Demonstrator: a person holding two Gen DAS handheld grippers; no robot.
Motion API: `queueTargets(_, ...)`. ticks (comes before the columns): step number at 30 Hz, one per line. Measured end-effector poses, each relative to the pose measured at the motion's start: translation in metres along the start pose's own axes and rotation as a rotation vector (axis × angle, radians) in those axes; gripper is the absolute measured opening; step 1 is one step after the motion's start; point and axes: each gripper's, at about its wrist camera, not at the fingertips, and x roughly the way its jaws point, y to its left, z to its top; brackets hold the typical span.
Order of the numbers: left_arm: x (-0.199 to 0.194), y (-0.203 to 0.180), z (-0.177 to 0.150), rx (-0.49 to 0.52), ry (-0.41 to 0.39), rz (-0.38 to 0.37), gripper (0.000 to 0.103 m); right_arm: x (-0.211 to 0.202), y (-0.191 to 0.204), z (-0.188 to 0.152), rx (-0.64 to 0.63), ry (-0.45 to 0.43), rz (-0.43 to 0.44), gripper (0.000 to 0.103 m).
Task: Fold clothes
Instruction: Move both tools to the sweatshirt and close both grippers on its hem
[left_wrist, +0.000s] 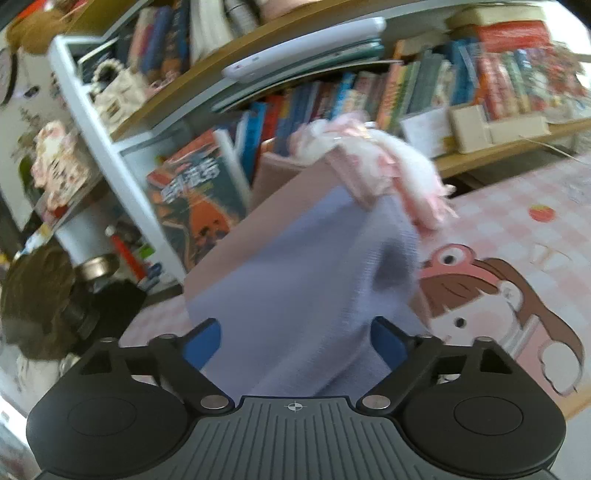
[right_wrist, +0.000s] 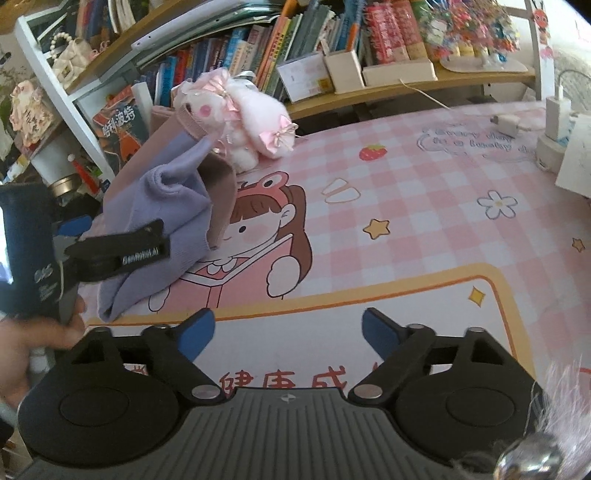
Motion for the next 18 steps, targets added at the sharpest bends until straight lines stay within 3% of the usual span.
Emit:
queueTargets(1,0.003,0.005,0.0,-0.02,0.008,-0.008,0.056,-0.001,-0.002,0.0,0.008,0.004,0.004,0.071)
queueTargets(2,0.004,0.009,0.0,-0.041,0.017,-0.018,0.031,-0.001,-0.003,0.0,0.016,0.009,0.008,0.064)
queueTargets(4,0.006,0.02,0.0,-0.081,0.038,-0.039,0.009,-0.002,-0.007,0.0,0.032,0.017,0.016,0.056)
queueTargets(8,-0.026,0.045,-0.001,-0.18,-0.022,-0.078,0.007,-0.004,-0.009,0.005,0.062,0.019,0.048,0.05)
queueTargets(12,-0.078,0.061,-0.016,-0.207,-0.105,-0.132,0.006,-0.005,-0.009,0.012,0.087,0.011,0.092,0.05)
queueTargets(18,-0.1,0.067,-0.052,-0.199,-0.019,-0.127,0.006,0.005,0.011,0.032,0.092,0.021,0.235,0.057)
